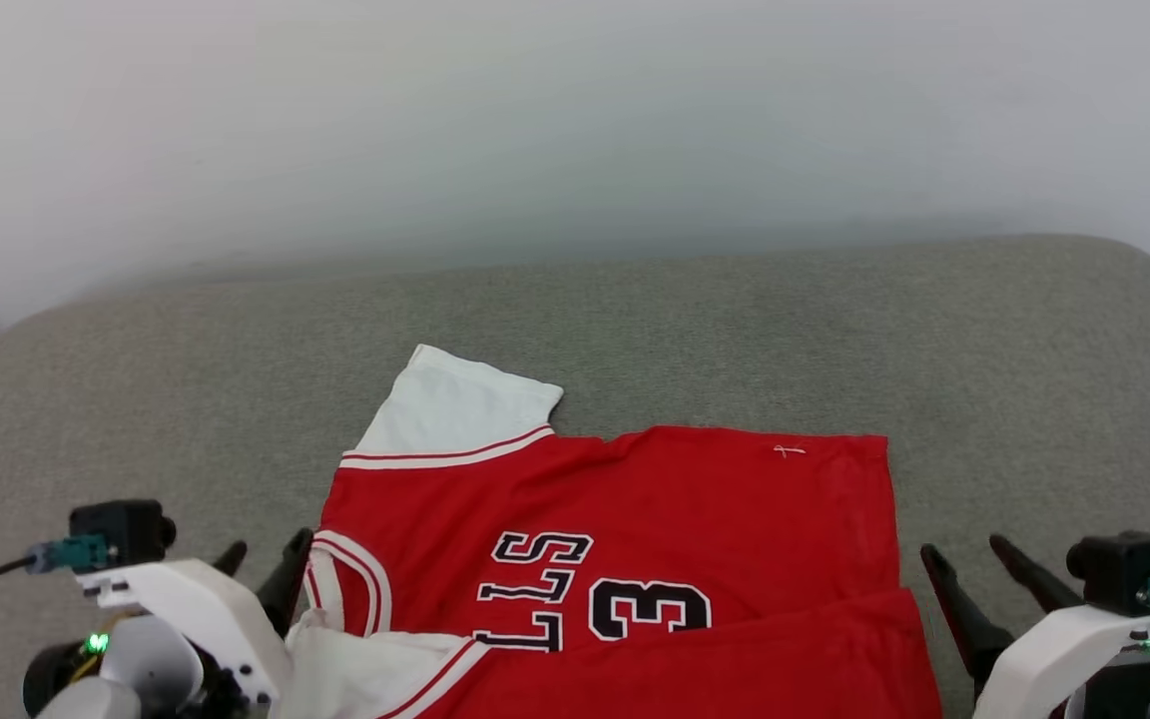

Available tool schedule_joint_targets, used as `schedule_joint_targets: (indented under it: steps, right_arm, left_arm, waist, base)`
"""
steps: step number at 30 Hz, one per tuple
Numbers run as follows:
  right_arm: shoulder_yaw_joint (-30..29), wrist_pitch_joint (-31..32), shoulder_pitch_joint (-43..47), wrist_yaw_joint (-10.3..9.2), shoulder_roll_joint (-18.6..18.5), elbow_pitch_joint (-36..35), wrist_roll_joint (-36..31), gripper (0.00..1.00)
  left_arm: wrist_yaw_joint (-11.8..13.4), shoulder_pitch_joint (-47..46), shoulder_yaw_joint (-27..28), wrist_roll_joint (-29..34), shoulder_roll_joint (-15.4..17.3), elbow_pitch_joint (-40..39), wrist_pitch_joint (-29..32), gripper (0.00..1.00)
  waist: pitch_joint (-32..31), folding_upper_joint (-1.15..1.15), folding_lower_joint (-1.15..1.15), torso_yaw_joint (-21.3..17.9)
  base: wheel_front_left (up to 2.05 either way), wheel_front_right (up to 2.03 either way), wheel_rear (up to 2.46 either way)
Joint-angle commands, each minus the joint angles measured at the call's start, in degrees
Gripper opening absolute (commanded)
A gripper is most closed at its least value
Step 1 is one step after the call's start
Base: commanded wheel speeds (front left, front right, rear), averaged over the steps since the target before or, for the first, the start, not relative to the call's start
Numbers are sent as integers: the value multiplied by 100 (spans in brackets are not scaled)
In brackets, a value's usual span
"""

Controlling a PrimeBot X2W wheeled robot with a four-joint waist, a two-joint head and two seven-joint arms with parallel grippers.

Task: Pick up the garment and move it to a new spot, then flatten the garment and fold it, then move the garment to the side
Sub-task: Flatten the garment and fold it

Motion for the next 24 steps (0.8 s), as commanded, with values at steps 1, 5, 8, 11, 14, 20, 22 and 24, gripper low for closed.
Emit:
schedule_joint_targets:
  steps: [1, 5, 8, 11, 14, 20, 22, 24]
  right_arm:
    - [-31, -131, -106, -3, 73, -88, -78, 100]
    - [-121, -580, -341, -2, 294, -466, -357, 100]
    - [-173, -901, -589, -3, 462, -762, -534, 100]
    - [-110, -1109, -853, -3, 588, -995, -613, 100]
    - [-59, -1281, -1092, -3, 673, -1149, -657, 100]
    - [-6, -1459, -1404, -3, 793, -1162, -744, 100]
    - [30, -1483, -1477, -3, 824, -1114, -742, 100]
    - [80, -1515, -1556, -3, 850, -1072, -728, 100]
  left_arm:
    - [-19, -200, 41, 88, -37, 30, -142, 100]
    - [-70, -848, 154, 341, -107, 159, -503, 100]
    - [-109, -1465, 234, 485, -134, 306, -639, 100]
    - [-202, -2164, 351, 561, -98, 533, -684, 100]
    - [-334, -2822, 401, 573, -66, 806, -612, 100]
    - [-741, -3798, 324, 354, -6, 1337, 9, 100]
    - [-885, -4118, 237, 244, 84, 1538, 449, 100]
    - [-1002, -4419, 156, 126, 220, 1750, 979, 100]
  waist:
    - [79, 0, 0, -166]
    - [509, 0, 0, -385]
    - [1004, 0, 0, -532]
    - [1504, 0, 0, -663]
    - [2001, 0, 0, -797]
    - [2593, 0, 0, -989]
    - [2789, 0, 0, -1069]
    - [2955, 0, 0, -1155]
  base:
    - [0, 0, 0]
    - [0, 0, 0]
    - [0, 0, 0]
    - [0, 0, 0]
    - [0, 0, 0]
    - [0, 0, 0]
    - [0, 0, 0]
    - [0, 0, 0]
